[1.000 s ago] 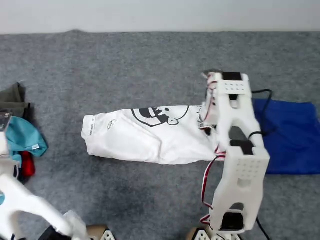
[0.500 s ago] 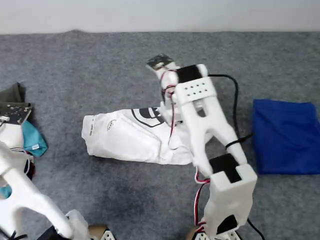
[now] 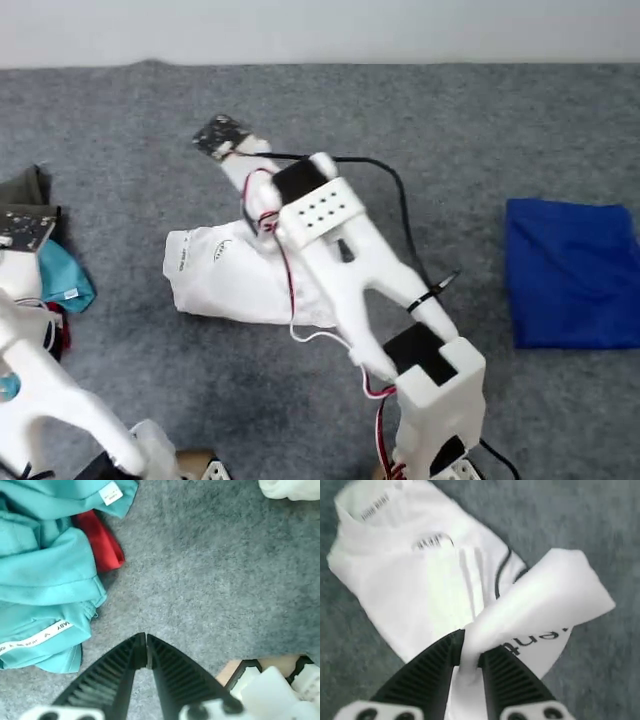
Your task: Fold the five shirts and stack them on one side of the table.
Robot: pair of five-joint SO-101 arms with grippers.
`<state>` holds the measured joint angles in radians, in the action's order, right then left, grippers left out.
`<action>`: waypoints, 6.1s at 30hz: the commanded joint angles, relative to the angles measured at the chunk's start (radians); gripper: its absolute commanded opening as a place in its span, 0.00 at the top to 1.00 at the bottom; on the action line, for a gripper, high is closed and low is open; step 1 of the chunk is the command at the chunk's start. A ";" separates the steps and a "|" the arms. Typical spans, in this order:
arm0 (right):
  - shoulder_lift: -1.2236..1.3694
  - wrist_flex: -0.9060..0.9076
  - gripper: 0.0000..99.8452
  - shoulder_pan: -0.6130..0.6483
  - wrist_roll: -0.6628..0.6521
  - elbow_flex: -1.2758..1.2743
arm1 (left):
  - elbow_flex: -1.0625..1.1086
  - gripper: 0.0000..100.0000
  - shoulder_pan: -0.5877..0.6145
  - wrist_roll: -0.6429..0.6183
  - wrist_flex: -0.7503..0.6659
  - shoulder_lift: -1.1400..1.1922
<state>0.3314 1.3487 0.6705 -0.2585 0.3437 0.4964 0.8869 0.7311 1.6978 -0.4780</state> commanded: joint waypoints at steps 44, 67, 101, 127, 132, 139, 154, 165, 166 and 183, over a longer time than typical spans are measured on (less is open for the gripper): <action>0.547 0.444 0.99 -0.056 -0.129 0.783 | -0.028 0.99 0.032 0.006 -0.052 -0.025; 0.401 0.444 0.99 0.074 -0.130 0.733 | -0.030 0.99 0.037 0.006 -0.052 -0.026; 0.332 0.450 0.99 -0.047 -0.049 0.701 | -0.030 0.99 0.032 0.005 -0.048 -0.026; 0.193 0.444 0.99 -0.008 0.046 0.307 | -0.028 0.99 0.032 0.005 -0.051 -0.025; 0.176 0.426 0.99 0.119 0.044 0.393 | -0.028 0.99 0.032 0.005 -0.051 -0.025; 0.278 0.251 0.98 0.094 0.066 0.397 | -0.028 0.99 0.037 0.005 -0.044 -0.026; 0.335 0.110 0.70 -0.104 0.350 0.397 | 0.045 0.99 0.034 0.005 -0.052 -0.026; 0.493 0.004 0.70 -0.084 0.348 0.397 | 0.048 0.99 0.032 0.005 -0.052 -0.026; 0.509 0.004 0.70 -0.079 0.348 0.397 | 0.048 0.99 0.032 0.005 -0.054 -0.026; 0.547 0.272 0.99 -0.125 0.169 0.516 | 0.045 0.99 0.034 0.006 -0.074 -0.026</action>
<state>0.8945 1.5344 0.5800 -0.0667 0.7718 0.5531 0.9206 0.7296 1.6395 -0.4780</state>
